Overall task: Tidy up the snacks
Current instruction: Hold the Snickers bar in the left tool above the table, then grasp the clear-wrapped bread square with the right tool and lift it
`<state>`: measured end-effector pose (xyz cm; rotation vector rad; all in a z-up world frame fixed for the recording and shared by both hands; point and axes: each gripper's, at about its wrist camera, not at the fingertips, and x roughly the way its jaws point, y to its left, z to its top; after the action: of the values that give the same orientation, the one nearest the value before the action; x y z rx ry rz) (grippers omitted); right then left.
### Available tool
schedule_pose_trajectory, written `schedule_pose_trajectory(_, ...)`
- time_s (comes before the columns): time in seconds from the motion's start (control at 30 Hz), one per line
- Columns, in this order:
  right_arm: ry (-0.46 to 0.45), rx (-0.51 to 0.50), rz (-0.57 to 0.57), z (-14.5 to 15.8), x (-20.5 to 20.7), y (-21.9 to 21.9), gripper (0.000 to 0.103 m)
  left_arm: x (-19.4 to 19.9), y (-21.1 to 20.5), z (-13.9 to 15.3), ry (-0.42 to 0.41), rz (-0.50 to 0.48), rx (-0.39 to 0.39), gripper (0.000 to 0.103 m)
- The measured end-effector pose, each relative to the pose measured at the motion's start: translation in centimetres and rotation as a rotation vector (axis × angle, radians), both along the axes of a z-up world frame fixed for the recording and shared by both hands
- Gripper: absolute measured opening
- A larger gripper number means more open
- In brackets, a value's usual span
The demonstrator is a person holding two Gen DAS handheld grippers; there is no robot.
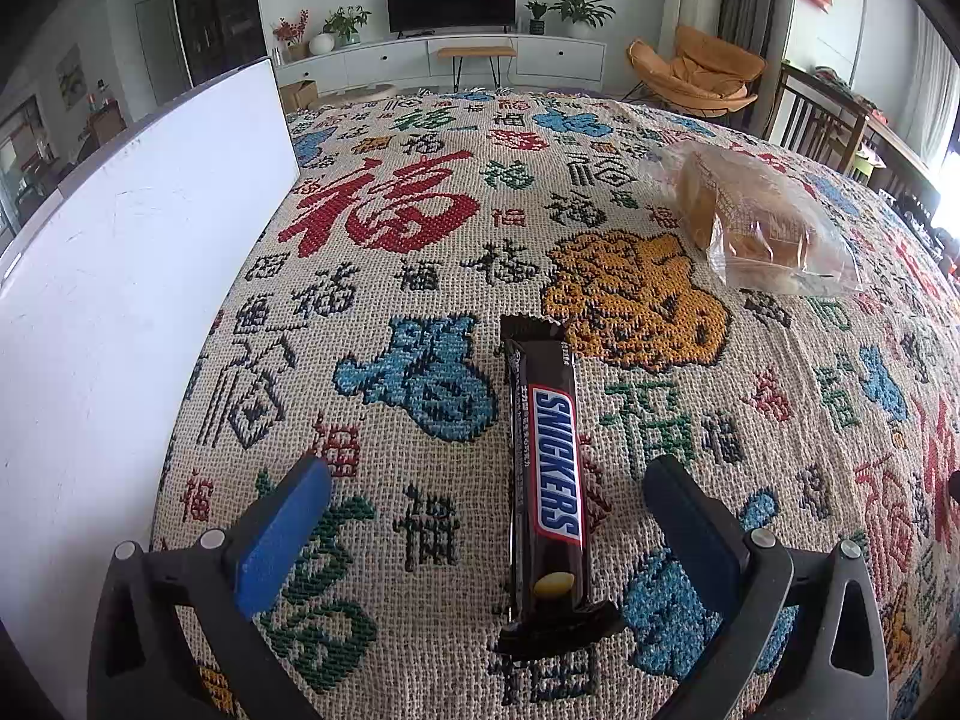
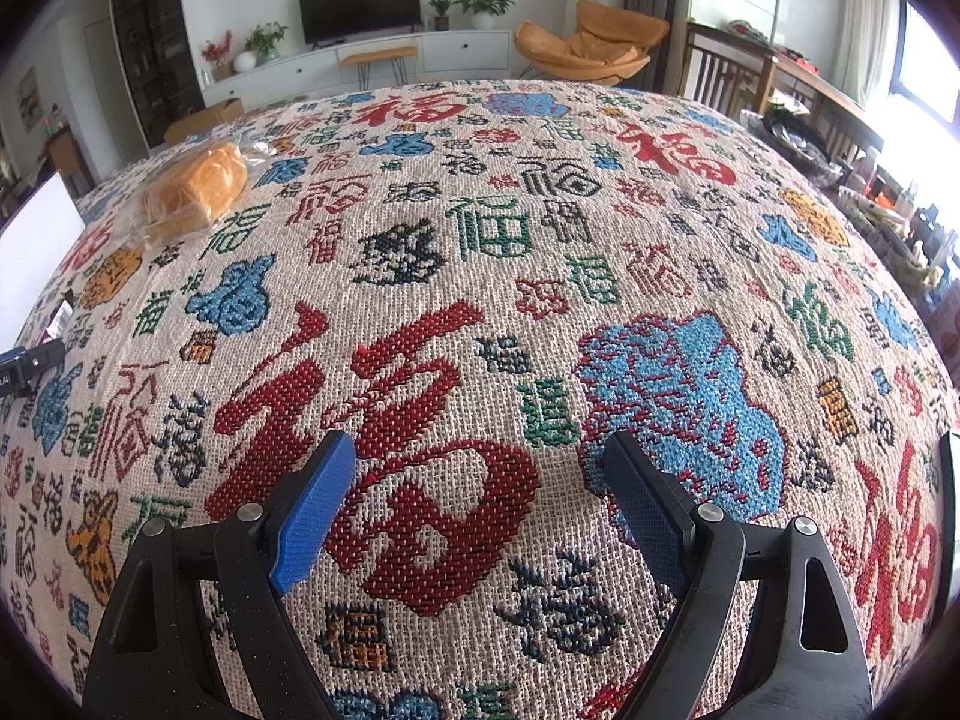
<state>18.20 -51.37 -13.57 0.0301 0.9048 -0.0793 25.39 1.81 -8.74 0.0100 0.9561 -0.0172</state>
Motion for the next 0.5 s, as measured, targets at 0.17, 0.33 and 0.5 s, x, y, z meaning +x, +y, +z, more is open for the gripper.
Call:
schedule_pose_trajectory(0.17,0.018,0.002,-0.007,0.0,0.6,0.1,0.088,0.0,0.0,0.0,0.0,0.0,0.0,0.103)
schedule_pose_trajectory(0.33,-0.016,0.13,0.069,4.3,4.7,4.3,0.088,0.0,0.0,0.0,0.0,0.0,0.0,0.103)
schedule_pose_trajectory(0.5,-0.045,0.164,0.227,8.6,12.2,13.2,0.087,0.0,0.0,0.0,0.0,0.0,0.0,0.103)
